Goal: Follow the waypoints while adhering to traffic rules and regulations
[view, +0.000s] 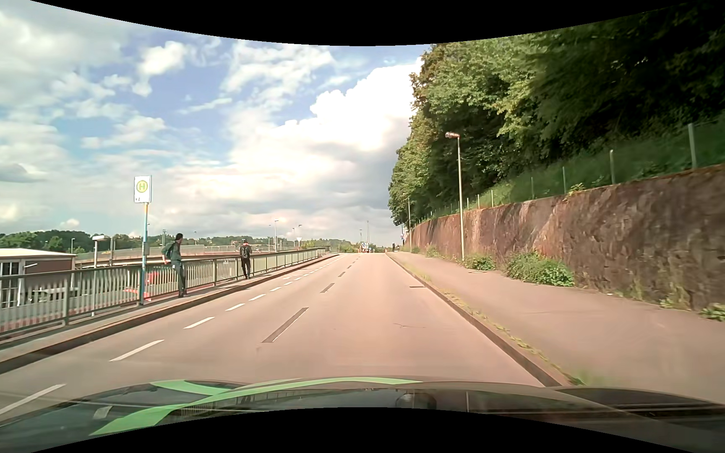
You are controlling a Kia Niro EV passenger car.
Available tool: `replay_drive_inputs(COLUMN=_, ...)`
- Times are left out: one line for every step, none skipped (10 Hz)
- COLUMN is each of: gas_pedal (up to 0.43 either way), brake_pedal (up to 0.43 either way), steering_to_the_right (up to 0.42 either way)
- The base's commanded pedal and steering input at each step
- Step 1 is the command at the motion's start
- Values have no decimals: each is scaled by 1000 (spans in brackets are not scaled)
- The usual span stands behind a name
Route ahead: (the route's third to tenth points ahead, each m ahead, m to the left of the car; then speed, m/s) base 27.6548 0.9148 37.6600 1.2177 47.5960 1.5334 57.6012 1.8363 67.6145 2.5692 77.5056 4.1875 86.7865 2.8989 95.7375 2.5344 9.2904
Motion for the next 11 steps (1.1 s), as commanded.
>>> replay_drive_inputs(gas_pedal=169, brake_pedal=0, steering_to_the_right=-10)
replay_drive_inputs(gas_pedal=169, brake_pedal=0, steering_to_the_right=-9)
replay_drive_inputs(gas_pedal=169, brake_pedal=0, steering_to_the_right=-9)
replay_drive_inputs(gas_pedal=169, brake_pedal=0, steering_to_the_right=-9)
replay_drive_inputs(gas_pedal=177, brake_pedal=0, steering_to_the_right=-9)
replay_drive_inputs(gas_pedal=177, brake_pedal=0, steering_to_the_right=-9)
replay_drive_inputs(gas_pedal=177, brake_pedal=0, steering_to_the_right=-9)
replay_drive_inputs(gas_pedal=177, brake_pedal=0, steering_to_the_right=-8)
replay_drive_inputs(gas_pedal=177, brake_pedal=0, steering_to_the_right=-9)
replay_drive_inputs(gas_pedal=177, brake_pedal=0, steering_to_the_right=-9)
replay_drive_inputs(gas_pedal=177, brake_pedal=0, steering_to_the_right=-9)
